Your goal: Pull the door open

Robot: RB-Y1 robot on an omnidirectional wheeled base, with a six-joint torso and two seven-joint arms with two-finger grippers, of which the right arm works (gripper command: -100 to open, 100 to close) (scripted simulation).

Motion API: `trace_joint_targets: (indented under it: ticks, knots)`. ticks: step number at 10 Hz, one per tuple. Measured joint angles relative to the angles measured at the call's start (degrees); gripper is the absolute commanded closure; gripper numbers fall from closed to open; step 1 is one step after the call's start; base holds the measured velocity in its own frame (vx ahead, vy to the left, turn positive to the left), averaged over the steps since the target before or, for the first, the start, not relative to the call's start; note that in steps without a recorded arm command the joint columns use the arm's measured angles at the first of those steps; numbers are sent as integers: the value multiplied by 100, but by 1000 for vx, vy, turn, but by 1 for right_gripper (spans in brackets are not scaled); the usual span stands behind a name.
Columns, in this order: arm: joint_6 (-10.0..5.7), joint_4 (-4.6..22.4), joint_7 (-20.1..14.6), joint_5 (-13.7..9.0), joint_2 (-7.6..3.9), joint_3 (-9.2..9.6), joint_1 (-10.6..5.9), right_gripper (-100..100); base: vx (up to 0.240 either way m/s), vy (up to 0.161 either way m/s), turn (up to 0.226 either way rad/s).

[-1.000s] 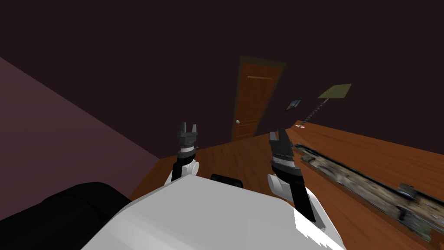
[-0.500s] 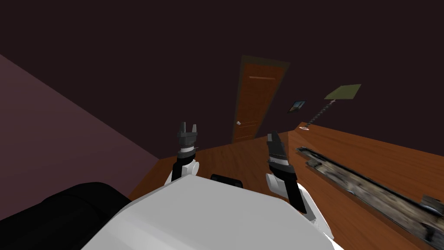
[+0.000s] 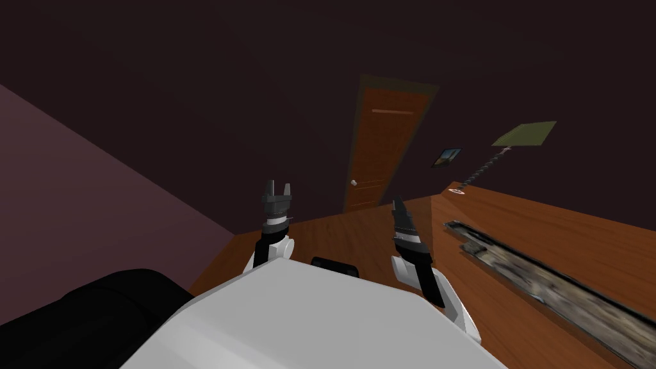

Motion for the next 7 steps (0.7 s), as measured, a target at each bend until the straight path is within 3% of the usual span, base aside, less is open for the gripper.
trace_joint_targets:
  ticks: [4,7]
  knots:
    - [-138,540,335,93,-80,-101,-170,-100,95,-34,45]
    - [-210,871,631,202,-77,-113,-253,-100,101,-27,52]
